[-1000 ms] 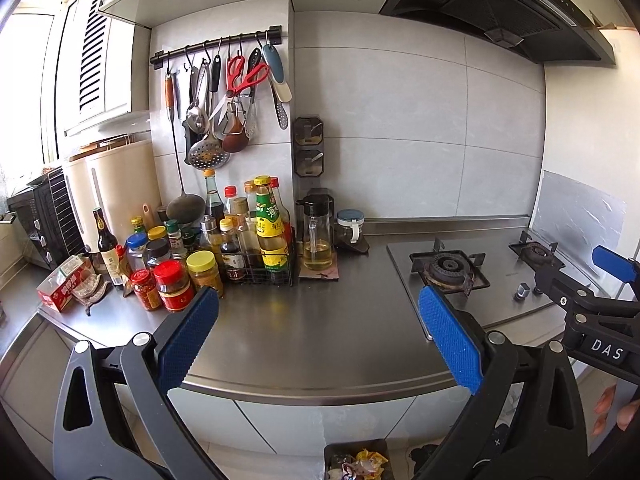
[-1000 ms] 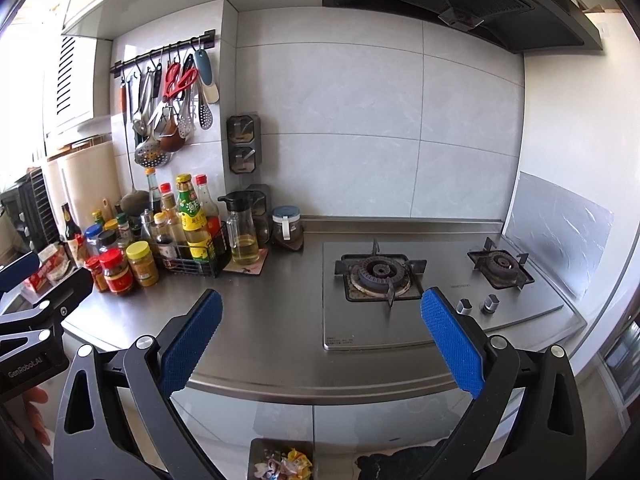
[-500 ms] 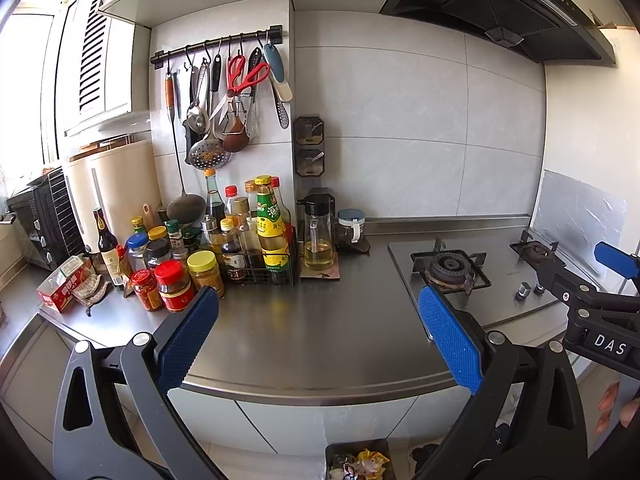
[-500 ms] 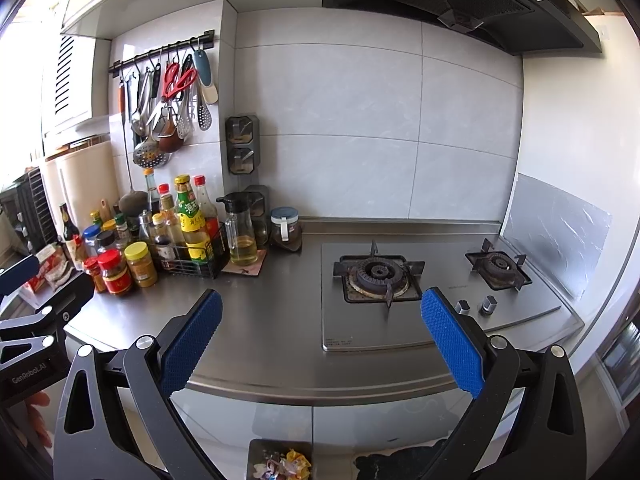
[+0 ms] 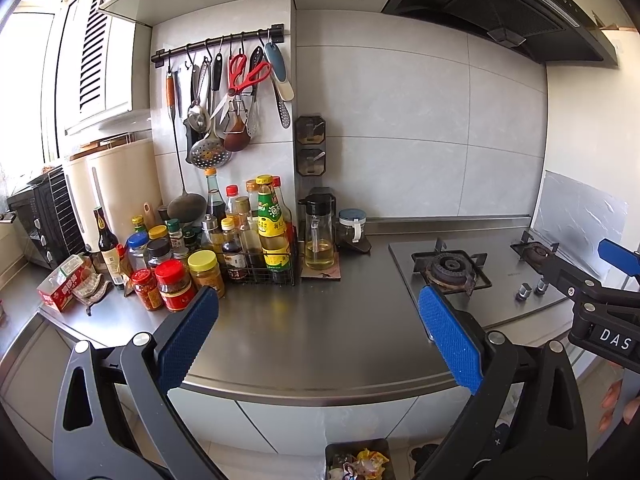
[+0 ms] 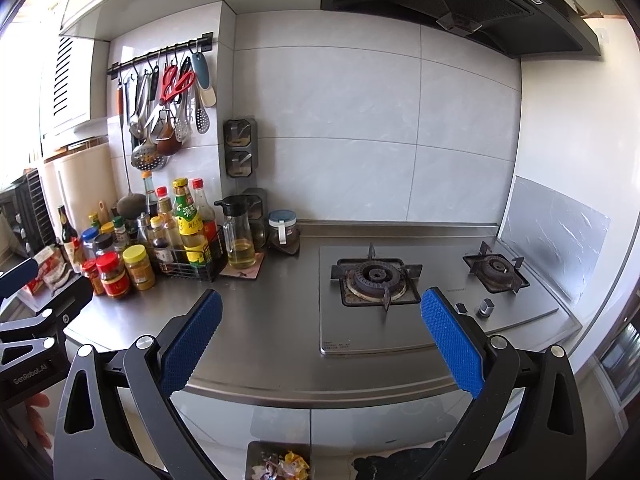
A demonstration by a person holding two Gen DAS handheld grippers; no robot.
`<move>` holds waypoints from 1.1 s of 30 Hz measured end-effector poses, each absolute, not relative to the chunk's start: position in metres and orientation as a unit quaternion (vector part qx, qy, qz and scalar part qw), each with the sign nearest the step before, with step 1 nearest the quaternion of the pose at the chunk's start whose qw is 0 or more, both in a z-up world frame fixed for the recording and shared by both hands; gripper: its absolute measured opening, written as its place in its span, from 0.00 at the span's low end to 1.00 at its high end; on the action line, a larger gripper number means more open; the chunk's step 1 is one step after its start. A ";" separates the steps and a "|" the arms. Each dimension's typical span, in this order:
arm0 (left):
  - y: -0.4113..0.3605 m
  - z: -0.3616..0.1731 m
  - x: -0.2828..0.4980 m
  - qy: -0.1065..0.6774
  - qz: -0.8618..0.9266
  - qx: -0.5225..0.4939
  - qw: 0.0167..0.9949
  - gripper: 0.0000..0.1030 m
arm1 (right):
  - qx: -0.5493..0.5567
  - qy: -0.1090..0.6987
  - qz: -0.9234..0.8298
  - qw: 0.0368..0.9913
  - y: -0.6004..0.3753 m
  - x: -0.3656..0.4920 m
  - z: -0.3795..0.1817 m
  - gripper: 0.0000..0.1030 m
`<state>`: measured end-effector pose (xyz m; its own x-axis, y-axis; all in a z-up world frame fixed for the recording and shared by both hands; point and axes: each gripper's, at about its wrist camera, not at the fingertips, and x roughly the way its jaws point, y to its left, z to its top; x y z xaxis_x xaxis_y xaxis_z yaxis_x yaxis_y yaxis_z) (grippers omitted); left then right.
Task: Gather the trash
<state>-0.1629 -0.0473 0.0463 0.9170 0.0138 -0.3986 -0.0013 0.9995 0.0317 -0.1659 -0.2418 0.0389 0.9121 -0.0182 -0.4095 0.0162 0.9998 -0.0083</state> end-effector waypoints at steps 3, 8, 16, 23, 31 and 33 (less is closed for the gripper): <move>-0.048 0.046 -0.163 0.202 0.005 0.016 0.979 0.92 | -0.003 0.210 -0.008 0.978 -0.243 -0.165 0.039 0.97; -0.047 0.046 -0.161 0.205 0.003 0.012 0.979 0.92 | -0.003 0.211 -0.009 0.978 -0.243 -0.164 0.039 0.97; -0.048 0.045 -0.162 0.206 0.008 0.012 0.979 0.92 | -0.002 0.212 -0.009 0.977 -0.244 -0.163 0.038 0.97; -0.047 0.045 -0.161 0.206 0.008 0.011 0.979 0.92 | 0.001 0.215 -0.007 0.977 -0.247 -0.161 0.034 0.97; -0.048 0.045 -0.159 0.208 0.006 0.007 0.978 0.92 | 0.005 0.215 -0.006 0.977 -0.247 -0.161 0.032 0.97; -0.048 0.045 -0.159 0.208 0.006 0.008 0.978 0.92 | 0.006 0.216 -0.008 0.976 -0.247 -0.161 0.032 0.97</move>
<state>-0.1594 -0.0485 0.0453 0.9136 0.0143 -0.4065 -0.0075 0.9998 0.0182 -0.1606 -0.2474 0.0318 0.9063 -0.0126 -0.4225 0.0174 0.9998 0.0075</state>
